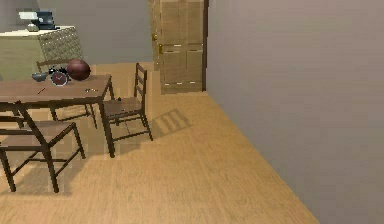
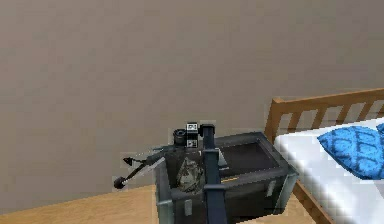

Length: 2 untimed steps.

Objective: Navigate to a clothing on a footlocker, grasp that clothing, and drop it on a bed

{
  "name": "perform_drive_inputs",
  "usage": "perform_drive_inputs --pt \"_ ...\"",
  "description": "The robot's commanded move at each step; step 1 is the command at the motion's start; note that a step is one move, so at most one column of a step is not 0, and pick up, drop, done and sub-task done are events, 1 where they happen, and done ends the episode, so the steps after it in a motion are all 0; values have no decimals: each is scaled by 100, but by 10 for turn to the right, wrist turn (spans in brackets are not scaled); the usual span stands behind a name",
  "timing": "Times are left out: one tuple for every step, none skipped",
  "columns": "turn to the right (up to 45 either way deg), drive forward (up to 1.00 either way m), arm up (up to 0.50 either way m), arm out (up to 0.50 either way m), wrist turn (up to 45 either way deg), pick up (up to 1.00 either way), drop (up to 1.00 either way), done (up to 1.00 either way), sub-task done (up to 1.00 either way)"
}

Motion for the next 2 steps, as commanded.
perform_drive_inputs --pt "0 0 0 0 450 0 0 0 0" --pt "0 0 0 0 450 0 0 0 0"
